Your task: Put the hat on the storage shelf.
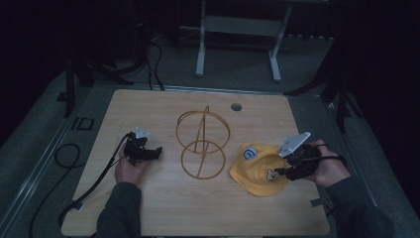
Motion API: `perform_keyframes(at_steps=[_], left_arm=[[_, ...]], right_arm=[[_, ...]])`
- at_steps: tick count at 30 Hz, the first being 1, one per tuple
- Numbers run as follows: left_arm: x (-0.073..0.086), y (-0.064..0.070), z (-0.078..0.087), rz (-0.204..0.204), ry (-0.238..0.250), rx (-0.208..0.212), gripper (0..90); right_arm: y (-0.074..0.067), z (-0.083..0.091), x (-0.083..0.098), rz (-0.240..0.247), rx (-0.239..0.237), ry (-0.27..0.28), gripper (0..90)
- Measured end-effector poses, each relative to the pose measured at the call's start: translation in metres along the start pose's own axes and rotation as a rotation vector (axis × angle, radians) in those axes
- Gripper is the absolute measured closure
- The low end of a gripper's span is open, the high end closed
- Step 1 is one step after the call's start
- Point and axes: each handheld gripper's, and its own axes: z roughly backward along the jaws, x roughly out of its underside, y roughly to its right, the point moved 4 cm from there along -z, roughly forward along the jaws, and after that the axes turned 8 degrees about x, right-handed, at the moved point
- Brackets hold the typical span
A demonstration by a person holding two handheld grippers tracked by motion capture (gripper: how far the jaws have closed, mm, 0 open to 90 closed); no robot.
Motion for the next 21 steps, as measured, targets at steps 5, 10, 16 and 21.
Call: perform_keyframes(at_steps=[5, 10, 16, 21], left_arm=[[0.0, 0.0, 0.0, 0.0, 0.0, 0.0, 14.8], [0.0, 0.0, 0.0, 0.0, 0.0, 0.0, 14.9], [0.0, 0.0, 0.0, 0.0, 0.0, 0.0, 14.9], [0.0, 0.0, 0.0, 0.001, 0.0, 0.0, 15.0]], right_arm=[[0.006, -0.005, -0.009, 0.006, 0.0, -0.017, 44.1], [0.012, -0.009, -0.016, 0.006, 0.006, -0.037, 41.1], [0.018, -0.016, -0.02, 0.001, 0.004, -0.058, 40.9], [0.022, -0.024, -0.026, 0.01, -0.002, -0.08, 40.3]])
